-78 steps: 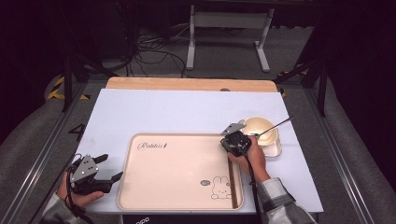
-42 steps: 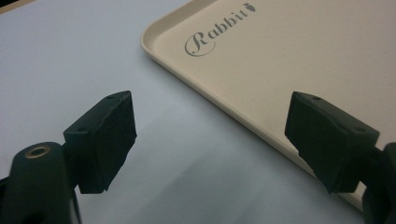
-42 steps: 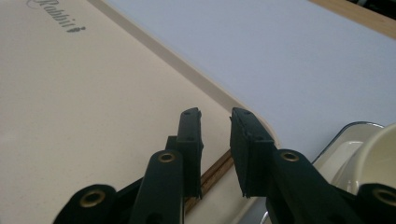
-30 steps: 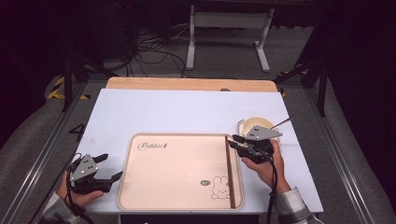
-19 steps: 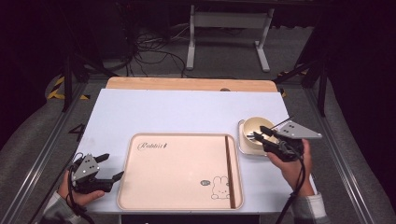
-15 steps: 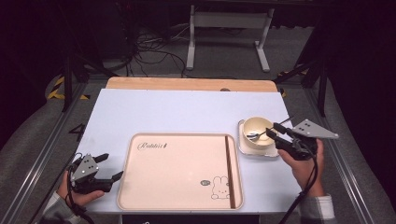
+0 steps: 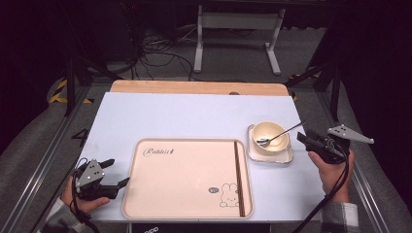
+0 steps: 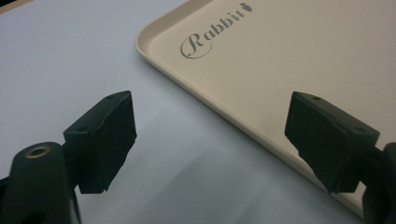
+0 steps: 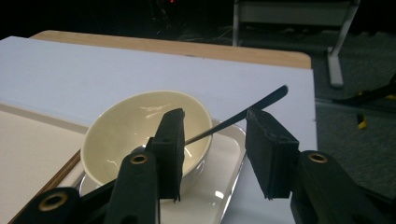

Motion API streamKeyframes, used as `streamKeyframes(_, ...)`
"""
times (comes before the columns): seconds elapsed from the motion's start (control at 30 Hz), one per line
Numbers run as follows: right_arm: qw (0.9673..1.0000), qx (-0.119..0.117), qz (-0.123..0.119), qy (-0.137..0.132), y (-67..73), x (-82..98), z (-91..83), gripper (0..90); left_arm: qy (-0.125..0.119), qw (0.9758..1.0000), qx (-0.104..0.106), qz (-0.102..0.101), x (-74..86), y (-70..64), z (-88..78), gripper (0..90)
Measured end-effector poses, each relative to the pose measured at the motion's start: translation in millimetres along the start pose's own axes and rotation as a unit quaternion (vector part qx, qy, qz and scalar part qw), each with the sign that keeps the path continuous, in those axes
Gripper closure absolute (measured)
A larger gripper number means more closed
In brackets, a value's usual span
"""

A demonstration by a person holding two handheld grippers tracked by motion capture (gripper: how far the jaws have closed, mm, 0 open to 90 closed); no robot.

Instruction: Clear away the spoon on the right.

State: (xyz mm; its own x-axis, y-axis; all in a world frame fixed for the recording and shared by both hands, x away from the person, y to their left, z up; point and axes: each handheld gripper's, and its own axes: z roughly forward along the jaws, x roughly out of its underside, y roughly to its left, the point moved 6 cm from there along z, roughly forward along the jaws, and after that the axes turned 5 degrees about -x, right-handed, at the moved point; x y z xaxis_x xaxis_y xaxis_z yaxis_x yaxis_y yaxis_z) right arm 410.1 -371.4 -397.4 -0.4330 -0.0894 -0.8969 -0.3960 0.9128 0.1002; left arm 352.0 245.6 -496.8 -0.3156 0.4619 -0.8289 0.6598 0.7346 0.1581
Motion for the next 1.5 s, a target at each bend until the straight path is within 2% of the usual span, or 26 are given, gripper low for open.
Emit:
streamKeyframes(0.03, 1.0000, 0.001, 0.005, 0.004, -1.4, 1.7, 4.1, 55.8, 0.002, 1.0000, -0.001, 0.000, 0.5, -0.2, -0.5, 17.3)
streamKeyframes(0.13, 0.9994, -0.019, 0.026, 0.011, -4.0, 6.3, 17.2, 52.3, 0.001, 1.0000, -0.003, 0.001, 1.1, 0.3, -1.6, 17.3)
streamKeyframes(0.27, 0.9983, -0.031, 0.044, 0.021, -7.1, 10.6, 32.3, 47.8, 0.004, 1.0000, -0.004, -0.002, 2.2, 0.4, -1.4, 17.3)
streamKeyframes(0.43, 0.9950, -0.045, 0.084, 0.030, -13.6, 17.2, 51.8, 42.8, 0.005, 1.0000, -0.006, 0.001, 2.2, 0.4, -0.7, 17.3)
streamKeyframes(0.57, 0.9929, -0.058, 0.103, 0.013, -18.2, 17.4, 61.8, 42.8, 0.006, 1.0000, -0.007, 0.001, 2.3, -1.3, -1.4, 17.3)
streamKeyframes(0.7, 0.9915, -0.052, 0.119, 0.003, -24.8, 18.4, 70.4, 48.2, 0.007, 0.9999, -0.009, 0.004, 2.3, -1.4, -2.8, 17.3)
streamKeyframes(0.87, 0.9888, -0.052, 0.139, -0.017, -30.7, 19.0, 75.5, 67.6, 0.012, 0.9999, -0.008, 0.002, 3.2, -1.5, -1.2, 17.3)
streamKeyframes(0.9, 0.9878, -0.060, 0.141, -0.026, -30.1, 17.7, 75.3, 72.8, 0.012, 0.9999, -0.008, 0.003, 3.2, -1.4, -1.1, 17.3)
streamKeyframes(0.93, 0.9874, -0.062, 0.142, -0.030, -29.3, 16.8, 75.0, 76.6, 0.012, 0.9999, -0.007, 0.003, 3.3, -1.2, -1.1, 17.3)
streamKeyframes(1.13, 0.9880, -0.066, 0.128, -0.056, -22.6, 7.0, 66.4, 83.8, 0.009, 0.9999, -0.010, 0.004, 3.1, -0.5, -2.4, 17.3)
streamKeyframes(1.27, 0.9861, -0.088, 0.116, -0.080, -11.4, -5.3, 56.2, 89.6, 0.009, 0.9999, -0.010, 0.005, 2.9, -1.6, -3.1, 17.4)
streamKeyframes(1.33, 0.9874, -0.093, 0.099, -0.082, -4.0, -10.8, 52.0, 89.6, 0.007, 0.9999, -0.011, 0.005, 2.8, -0.9, -3.8, 17.3)
streamKeyframes(1.4, 0.9873, -0.100, 0.088, -0.087, 2.9, -15.5, 48.1, 89.6, 0.006, 0.9999, -0.013, 0.006, 2.5, -0.5, -4.4, 17.3)
streamKeyframes(1.5, 0.9910, -0.088, 0.049, -0.088, 13.3, -24.8, 39.0, 89.6, 0.005, 0.9999, -0.014, 0.005, 2.5, -0.8, -5.1, 17.4)
